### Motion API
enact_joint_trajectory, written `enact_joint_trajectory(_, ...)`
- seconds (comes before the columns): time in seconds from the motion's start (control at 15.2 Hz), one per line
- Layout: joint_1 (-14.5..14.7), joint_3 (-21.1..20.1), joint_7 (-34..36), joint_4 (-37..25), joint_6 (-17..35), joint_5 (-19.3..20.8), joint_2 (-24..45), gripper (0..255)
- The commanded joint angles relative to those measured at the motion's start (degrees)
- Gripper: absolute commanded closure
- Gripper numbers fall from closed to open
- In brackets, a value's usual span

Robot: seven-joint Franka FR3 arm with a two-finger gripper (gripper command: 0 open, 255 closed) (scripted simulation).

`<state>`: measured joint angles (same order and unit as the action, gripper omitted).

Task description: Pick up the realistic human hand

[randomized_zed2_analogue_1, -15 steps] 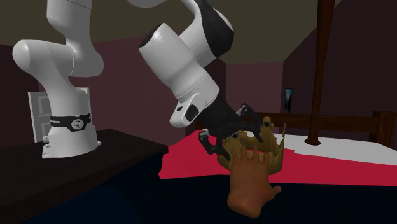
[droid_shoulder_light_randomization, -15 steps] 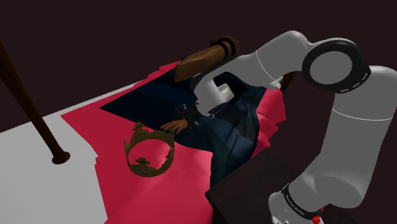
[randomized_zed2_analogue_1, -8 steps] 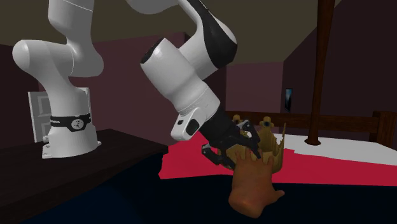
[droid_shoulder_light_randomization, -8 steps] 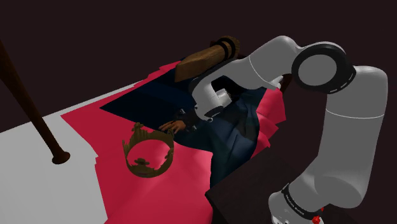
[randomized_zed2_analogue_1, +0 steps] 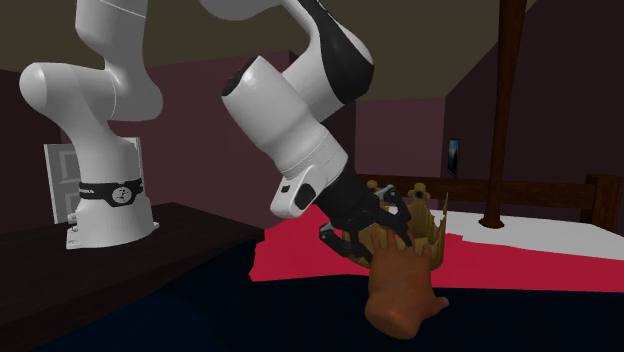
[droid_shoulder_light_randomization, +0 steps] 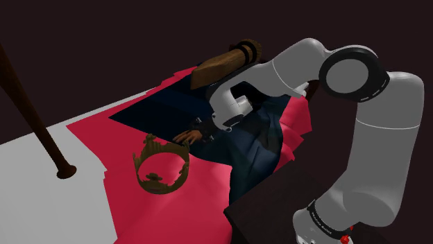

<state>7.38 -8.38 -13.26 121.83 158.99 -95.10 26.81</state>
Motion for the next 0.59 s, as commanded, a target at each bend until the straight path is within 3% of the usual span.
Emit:
enact_joint_trajectory(0.0, 0.0, 0.0, -0.7, 0.2, 0.1, -0.6, 0.5, 255)
enact_joint_trajectory(0.53, 0.4, 0.4, 7.8, 3.0, -0.3, 6.4, -5.3, 255)
